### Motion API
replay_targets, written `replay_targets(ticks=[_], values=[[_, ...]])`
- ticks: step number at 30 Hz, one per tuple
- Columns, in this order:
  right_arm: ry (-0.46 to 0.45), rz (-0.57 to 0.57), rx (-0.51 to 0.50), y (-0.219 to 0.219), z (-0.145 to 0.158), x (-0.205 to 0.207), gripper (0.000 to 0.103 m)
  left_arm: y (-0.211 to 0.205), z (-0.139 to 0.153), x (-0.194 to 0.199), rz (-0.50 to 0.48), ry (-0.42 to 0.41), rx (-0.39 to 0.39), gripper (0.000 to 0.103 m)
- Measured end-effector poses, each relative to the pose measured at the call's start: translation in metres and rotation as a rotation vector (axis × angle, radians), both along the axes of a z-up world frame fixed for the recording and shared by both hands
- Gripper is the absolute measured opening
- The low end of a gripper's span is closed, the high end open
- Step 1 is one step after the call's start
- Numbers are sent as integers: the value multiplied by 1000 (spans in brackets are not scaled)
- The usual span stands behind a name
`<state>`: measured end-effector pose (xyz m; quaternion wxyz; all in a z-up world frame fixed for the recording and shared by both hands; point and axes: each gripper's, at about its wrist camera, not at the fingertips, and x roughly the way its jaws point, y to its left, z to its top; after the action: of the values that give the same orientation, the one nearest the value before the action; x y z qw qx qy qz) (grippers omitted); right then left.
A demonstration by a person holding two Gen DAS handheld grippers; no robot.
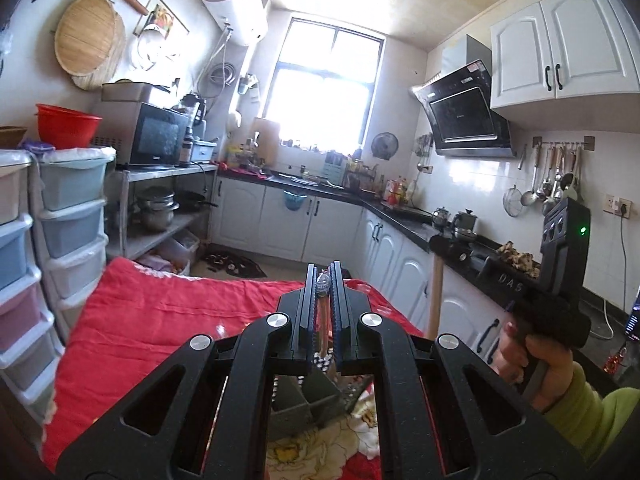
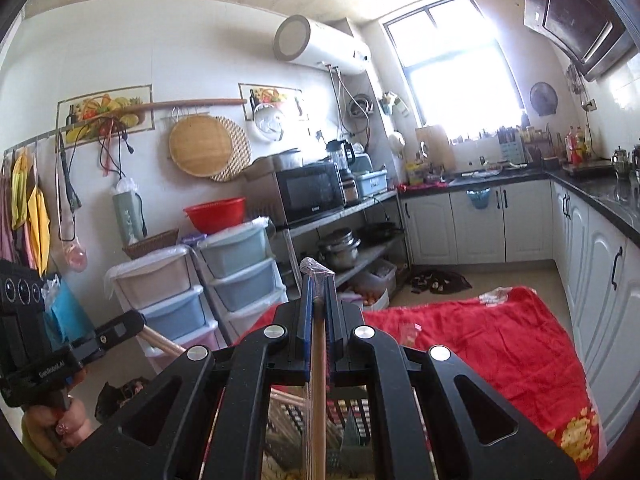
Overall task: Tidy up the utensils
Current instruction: 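Lift both held chopsticks and carry them upright above the green caddy, then lower the chopsticks into the caddy slots and open both grippers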
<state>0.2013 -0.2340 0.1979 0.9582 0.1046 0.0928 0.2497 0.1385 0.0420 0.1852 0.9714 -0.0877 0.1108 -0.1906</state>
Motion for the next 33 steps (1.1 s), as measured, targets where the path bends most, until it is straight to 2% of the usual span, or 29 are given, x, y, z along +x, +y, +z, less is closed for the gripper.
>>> replay_targets(ticks=[5,10,18,23,33], values=[[-62,-14,10,2,17,5,6,12,3,3,37,0,-7,3],[-162,-41,33,2,30,10,6,21,4,6,66,-1,-11,3],[-278,-80,22,8,19,27,5,27,-2,9,89,13,2,3],[-269,-103,-7,16,-3,44,6,31,-5,7,96,28,2,3],[-189,-139,-28,28,-48,72,6,18,-23,21,52,82,4,3]])
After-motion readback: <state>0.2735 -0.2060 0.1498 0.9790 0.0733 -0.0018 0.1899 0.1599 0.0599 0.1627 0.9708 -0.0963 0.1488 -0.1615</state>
